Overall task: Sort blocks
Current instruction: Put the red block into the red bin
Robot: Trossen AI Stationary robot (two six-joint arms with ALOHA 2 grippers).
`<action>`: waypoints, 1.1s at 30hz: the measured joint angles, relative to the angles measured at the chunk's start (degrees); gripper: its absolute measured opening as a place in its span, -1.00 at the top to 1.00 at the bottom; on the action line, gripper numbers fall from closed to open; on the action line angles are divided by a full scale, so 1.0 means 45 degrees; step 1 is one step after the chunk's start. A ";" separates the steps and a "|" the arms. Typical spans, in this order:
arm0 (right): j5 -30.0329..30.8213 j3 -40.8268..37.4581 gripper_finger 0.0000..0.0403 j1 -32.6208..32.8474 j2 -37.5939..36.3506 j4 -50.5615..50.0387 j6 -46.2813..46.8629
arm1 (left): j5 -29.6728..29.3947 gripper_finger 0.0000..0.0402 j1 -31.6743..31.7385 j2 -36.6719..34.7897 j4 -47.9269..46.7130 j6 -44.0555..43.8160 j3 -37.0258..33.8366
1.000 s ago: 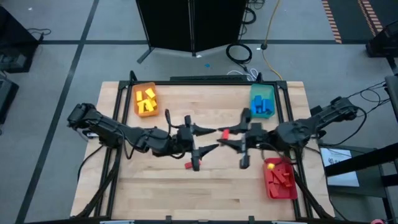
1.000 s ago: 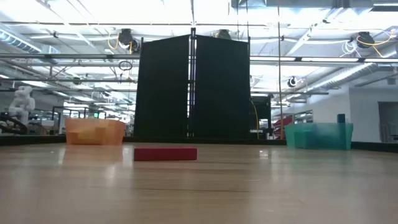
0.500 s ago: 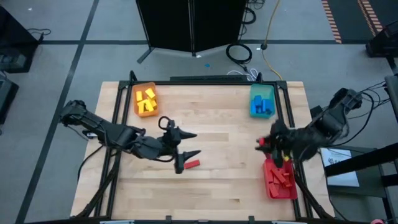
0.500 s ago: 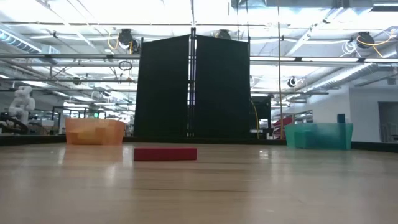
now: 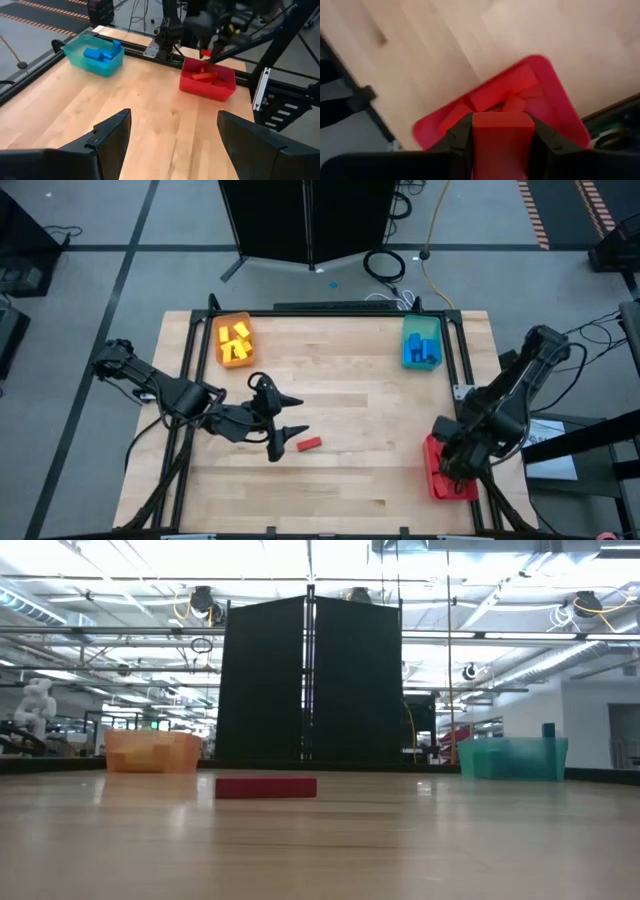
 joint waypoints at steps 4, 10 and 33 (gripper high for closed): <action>-0.0336 -0.1763 0.54 0.0473 -0.0171 0.1264 0.1005 | 0.0010 -0.45 0.0000 0.0005 -0.0003 0.0068 0.0000; -0.0287 -0.3872 0.54 0.0494 -0.0703 0.2419 0.2019 | 0.0010 -0.45 0.0000 0.0005 0.0002 0.0087 0.0000; -0.0271 -0.3953 -0.61 0.0316 -0.1248 0.5477 0.2421 | 0.0097 -0.45 0.0070 0.0072 -0.2392 -0.0394 0.0000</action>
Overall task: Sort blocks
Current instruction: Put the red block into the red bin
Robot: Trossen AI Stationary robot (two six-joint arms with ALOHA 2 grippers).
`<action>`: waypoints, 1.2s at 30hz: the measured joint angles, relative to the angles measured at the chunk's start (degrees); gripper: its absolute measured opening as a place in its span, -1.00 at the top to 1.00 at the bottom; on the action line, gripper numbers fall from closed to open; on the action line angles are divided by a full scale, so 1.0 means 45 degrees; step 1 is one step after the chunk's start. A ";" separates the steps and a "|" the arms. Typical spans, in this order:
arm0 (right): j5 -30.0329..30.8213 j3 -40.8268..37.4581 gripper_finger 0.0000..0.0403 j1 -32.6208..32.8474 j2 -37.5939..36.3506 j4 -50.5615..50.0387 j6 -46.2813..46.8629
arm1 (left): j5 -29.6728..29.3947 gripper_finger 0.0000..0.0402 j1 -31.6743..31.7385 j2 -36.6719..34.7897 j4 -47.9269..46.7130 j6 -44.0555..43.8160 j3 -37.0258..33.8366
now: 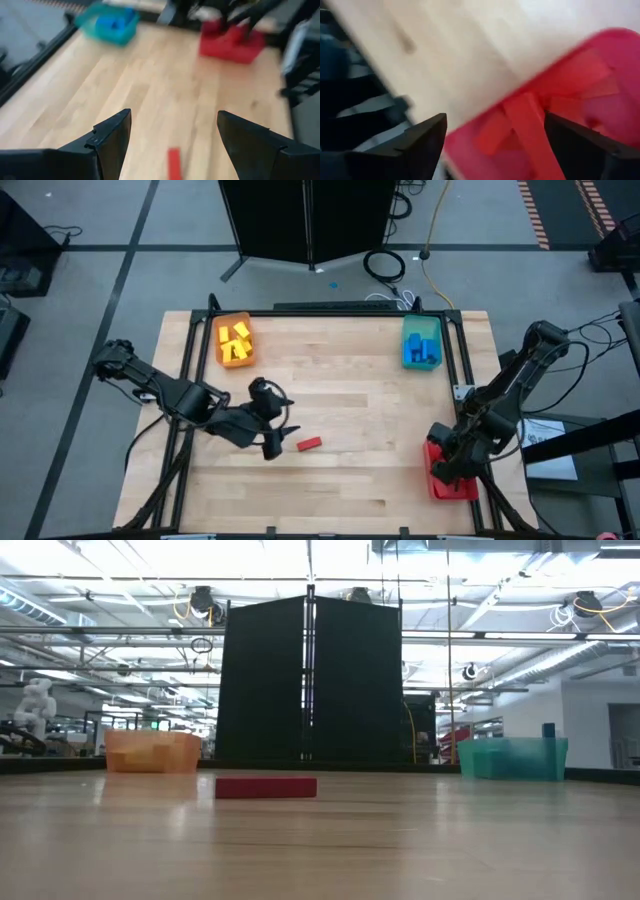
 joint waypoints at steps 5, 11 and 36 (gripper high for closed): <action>0.0057 0.2021 -0.55 -0.0371 -0.0408 -0.0419 -0.0452 | -0.0100 -0.45 0.0805 0.0303 -0.1272 -0.0951 -0.0015; 0.0071 0.4233 -0.53 -0.0868 -0.0541 -0.2422 -0.0794 | 0.0647 -0.45 0.1757 0.1135 -0.1159 -0.0584 -0.0261; 0.3307 0.5336 -0.53 -0.0936 -0.0454 -0.4247 -0.2204 | 0.5572 -0.45 0.2336 0.6626 -0.0393 -0.0845 -0.0767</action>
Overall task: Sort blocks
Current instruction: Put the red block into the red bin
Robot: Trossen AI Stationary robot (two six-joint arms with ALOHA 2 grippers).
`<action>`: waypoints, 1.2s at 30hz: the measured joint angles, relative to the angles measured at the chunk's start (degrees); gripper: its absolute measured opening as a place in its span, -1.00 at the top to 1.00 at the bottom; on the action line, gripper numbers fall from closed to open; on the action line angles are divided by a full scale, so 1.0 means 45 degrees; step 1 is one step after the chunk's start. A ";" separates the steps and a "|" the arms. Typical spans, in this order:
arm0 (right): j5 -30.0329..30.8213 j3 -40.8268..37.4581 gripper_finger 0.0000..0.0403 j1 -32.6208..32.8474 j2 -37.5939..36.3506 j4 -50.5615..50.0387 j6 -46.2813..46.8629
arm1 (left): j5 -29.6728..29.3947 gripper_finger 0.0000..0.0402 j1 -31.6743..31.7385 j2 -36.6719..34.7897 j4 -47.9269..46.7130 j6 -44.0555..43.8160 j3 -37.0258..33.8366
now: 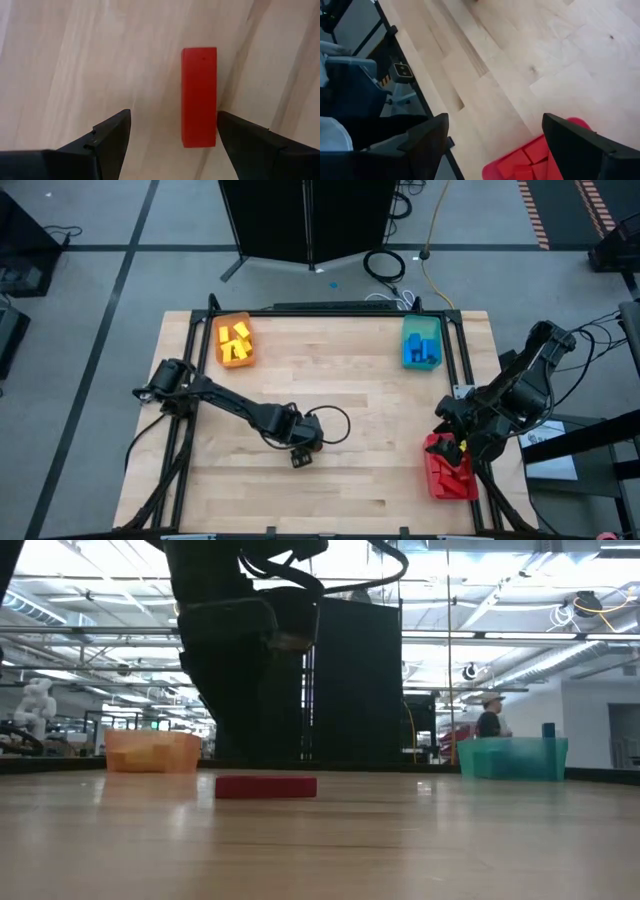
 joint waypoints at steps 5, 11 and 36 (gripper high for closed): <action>0.0023 0.0000 -0.53 0.0000 0.0000 -0.0001 -0.0005 | 0.0061 -0.45 -0.0011 0.0000 0.0835 -0.0015 0.0000; 0.0023 0.0000 -0.53 0.0000 0.0003 0.0010 -0.0005 | -0.0017 -0.45 -0.0035 0.0348 0.1070 -0.0015 0.0017; 0.0038 -0.0005 -0.53 0.0000 0.0005 0.0026 -0.0007 | 0.0443 0.64 -0.0075 0.1851 0.0811 0.0268 0.0738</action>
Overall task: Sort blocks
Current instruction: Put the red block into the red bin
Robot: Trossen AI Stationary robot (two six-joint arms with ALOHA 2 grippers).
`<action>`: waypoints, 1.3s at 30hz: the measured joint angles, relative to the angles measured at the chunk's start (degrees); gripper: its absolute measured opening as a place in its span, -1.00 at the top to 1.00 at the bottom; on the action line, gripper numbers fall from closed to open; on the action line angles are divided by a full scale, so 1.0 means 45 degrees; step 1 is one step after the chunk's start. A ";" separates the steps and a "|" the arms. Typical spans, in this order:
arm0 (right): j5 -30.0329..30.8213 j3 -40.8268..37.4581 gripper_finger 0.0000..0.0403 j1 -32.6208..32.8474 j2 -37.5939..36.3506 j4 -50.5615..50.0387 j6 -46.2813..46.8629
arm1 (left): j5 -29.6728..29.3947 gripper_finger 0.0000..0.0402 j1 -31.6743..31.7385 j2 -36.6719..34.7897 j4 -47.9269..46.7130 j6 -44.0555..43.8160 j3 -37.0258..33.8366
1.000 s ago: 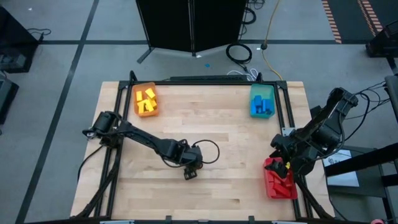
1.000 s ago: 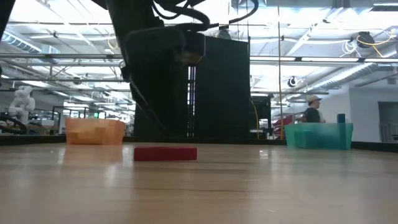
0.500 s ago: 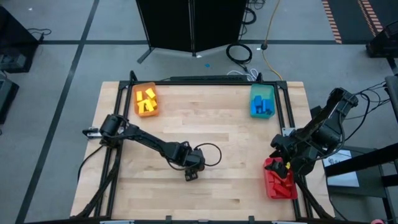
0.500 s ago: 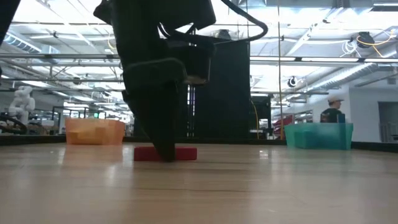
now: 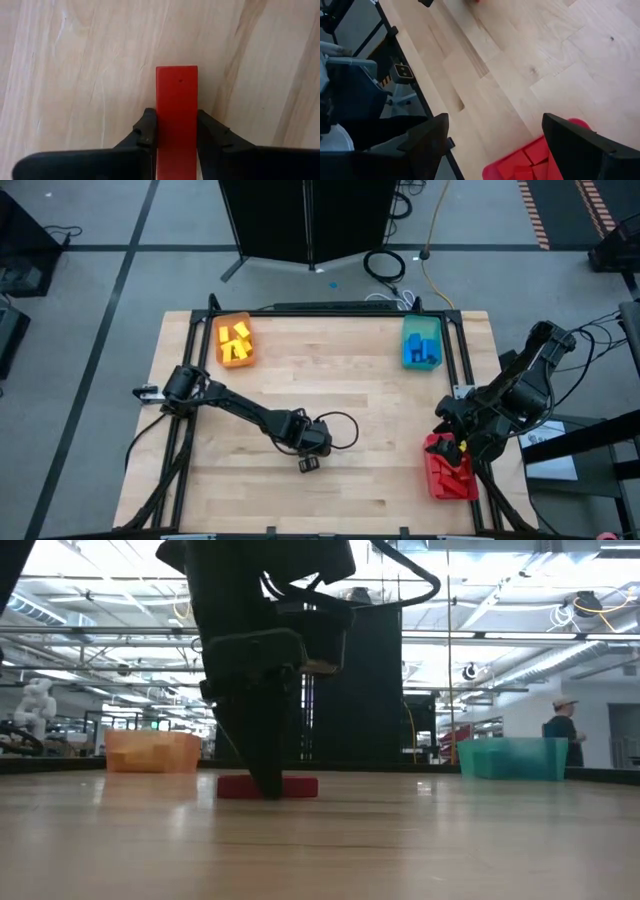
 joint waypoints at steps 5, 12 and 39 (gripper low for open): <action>0.0408 0.0000 -0.53 0.0005 0.0000 0.0006 -0.0275 | -0.0205 0.64 0.0069 -0.0462 -0.0196 0.0094 0.0720; 0.2934 0.0000 -0.53 0.0005 0.0011 0.0110 -0.1145 | -0.2293 0.64 0.0367 -0.2650 -0.0212 0.0335 0.1741; 0.4632 0.0005 -0.53 -0.2612 0.0426 1.7194 -1.8836 | -0.1442 0.64 0.0058 -0.6140 0.9556 0.3882 0.1943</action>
